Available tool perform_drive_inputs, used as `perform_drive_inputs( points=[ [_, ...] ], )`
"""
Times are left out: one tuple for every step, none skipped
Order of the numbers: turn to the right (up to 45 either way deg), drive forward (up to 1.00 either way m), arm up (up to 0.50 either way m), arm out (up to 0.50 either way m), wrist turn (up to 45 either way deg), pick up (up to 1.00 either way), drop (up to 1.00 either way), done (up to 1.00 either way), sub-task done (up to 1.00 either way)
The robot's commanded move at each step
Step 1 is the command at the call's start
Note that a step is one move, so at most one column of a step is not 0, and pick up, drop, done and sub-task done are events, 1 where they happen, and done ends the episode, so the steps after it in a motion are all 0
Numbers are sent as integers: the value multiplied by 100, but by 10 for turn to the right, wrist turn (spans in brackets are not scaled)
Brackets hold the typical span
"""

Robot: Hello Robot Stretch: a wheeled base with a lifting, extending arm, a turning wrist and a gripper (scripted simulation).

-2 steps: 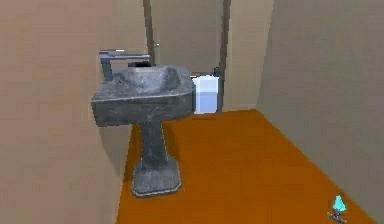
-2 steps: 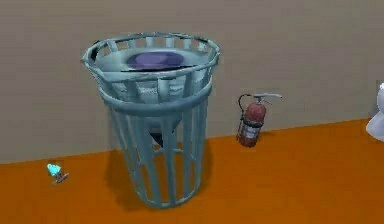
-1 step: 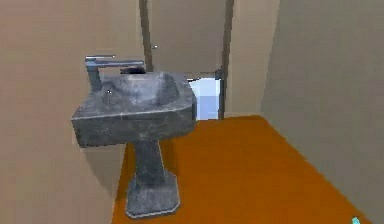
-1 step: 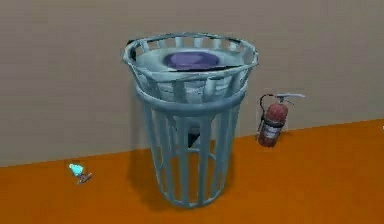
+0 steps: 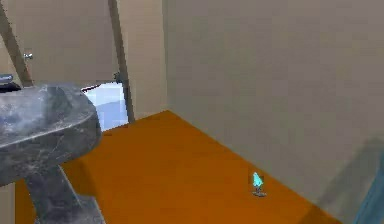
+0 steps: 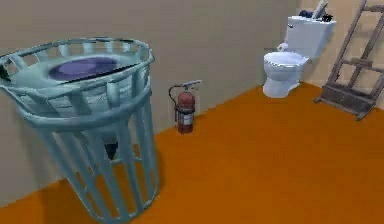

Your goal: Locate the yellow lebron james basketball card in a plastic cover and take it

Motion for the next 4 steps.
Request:
perform_drive_inputs(
  points=[
    [0,95,0,0,0,0,0,0,0],
    [-390,0,0,0,0,0,0,0,0],
    [0,100,0,0,0,0,0,0,0],
    [-390,0,0,0,0,0,0,0,0]
  ],
)
